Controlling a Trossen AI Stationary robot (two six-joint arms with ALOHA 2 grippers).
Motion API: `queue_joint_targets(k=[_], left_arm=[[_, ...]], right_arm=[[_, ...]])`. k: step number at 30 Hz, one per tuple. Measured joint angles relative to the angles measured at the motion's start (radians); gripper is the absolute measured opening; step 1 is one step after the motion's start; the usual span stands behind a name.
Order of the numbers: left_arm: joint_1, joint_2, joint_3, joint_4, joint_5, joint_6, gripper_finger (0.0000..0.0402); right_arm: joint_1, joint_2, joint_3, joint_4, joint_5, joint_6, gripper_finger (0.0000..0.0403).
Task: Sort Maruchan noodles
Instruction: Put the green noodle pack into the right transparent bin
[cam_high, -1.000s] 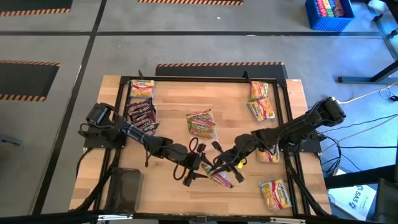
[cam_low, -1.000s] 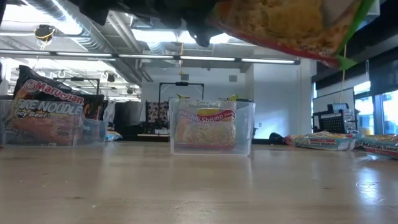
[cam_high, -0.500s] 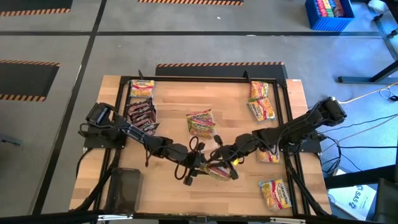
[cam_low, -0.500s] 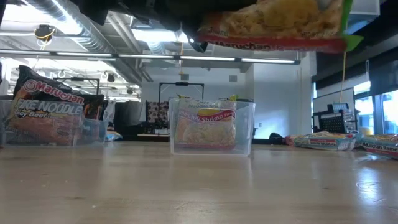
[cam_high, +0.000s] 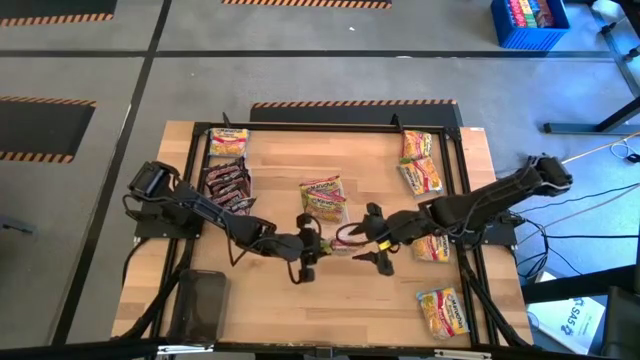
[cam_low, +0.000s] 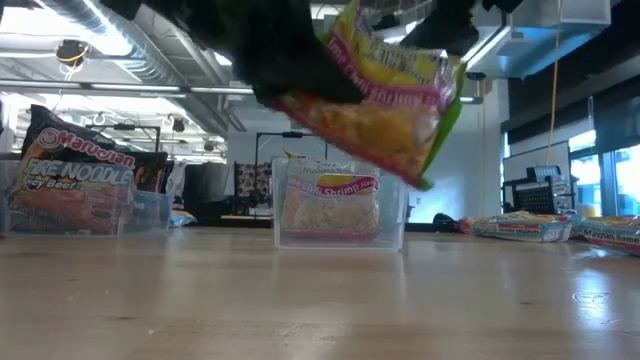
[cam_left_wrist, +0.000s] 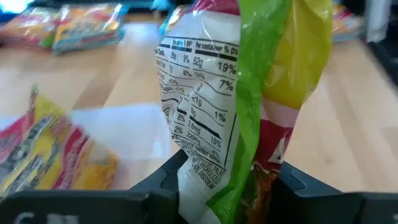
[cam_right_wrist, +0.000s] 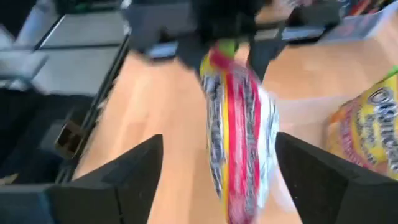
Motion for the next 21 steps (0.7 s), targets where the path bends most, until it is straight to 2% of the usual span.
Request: queue_joint_targets(k=[3, 10, 21], left_arm=[[0.002, 0.002, -0.002, -0.010, -0.031, -0.021, 0.0114], [0.005, 0.002, -0.001, -0.009, -0.039, -0.025, 0.0115], [0.002, 0.002, -0.002, 0.009, -0.013, -0.019, 0.0115]], right_arm=[[0.000, 0.049, -0.001, 0.009, 0.060, 0.011, 0.0312], [-0.001, 0.156, -0.001, 0.150, 0.104, -0.011, 0.0319], [-0.006, 0.198, 0.000, 0.157, 0.168, -0.016, 0.0318]])
